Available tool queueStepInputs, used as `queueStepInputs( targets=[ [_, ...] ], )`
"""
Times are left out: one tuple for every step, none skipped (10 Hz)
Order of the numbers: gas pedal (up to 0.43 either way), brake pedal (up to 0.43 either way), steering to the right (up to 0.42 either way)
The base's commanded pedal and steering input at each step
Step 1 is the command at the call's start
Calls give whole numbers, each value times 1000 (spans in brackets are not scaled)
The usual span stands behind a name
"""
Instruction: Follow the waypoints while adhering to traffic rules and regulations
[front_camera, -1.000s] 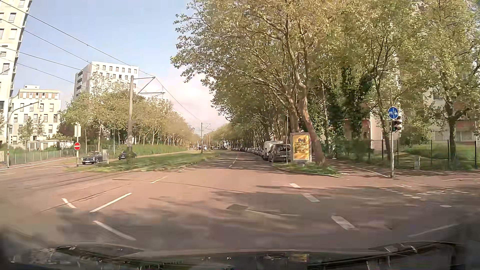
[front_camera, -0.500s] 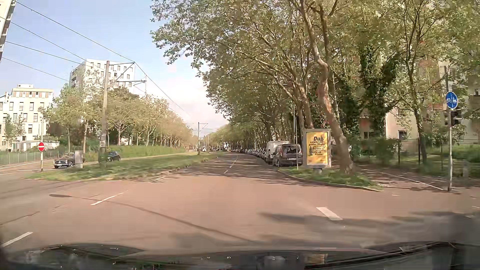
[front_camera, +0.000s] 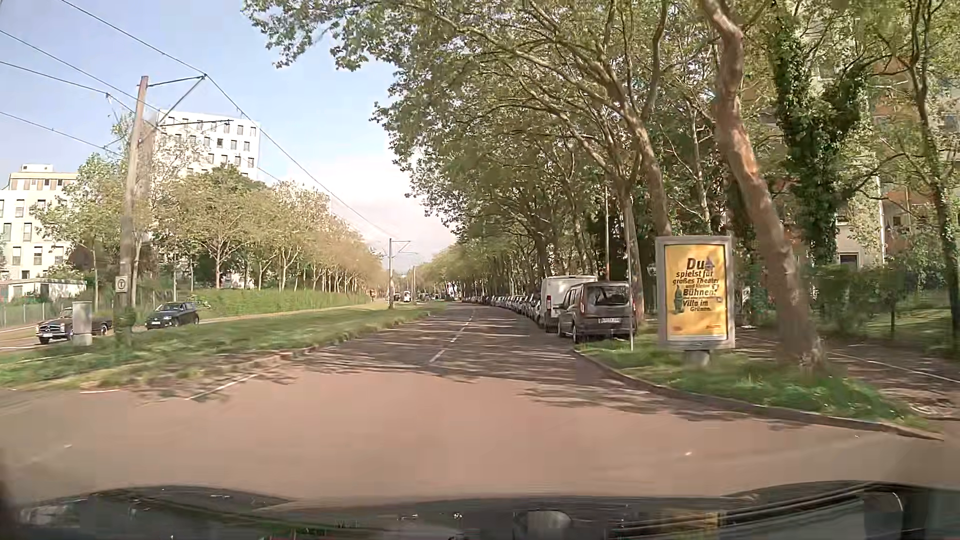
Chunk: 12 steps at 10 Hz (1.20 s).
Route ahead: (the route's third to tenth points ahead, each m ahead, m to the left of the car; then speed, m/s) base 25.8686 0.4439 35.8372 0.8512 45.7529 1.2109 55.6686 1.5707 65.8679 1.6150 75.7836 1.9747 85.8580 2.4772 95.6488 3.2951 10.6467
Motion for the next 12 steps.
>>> queueStepInputs(
  targets=[
    [177, 0, -1],
    [177, 0, -2],
    [177, 0, -2],
    [177, 0, -2],
    [177, 0, -2],
    [177, 0, -2],
    [177, 0, -2],
    [177, 0, -2],
    [177, 0, -1],
    [177, 0, -1],
    [177, 0, -1],
    [157, 0, -1]
  ],
)
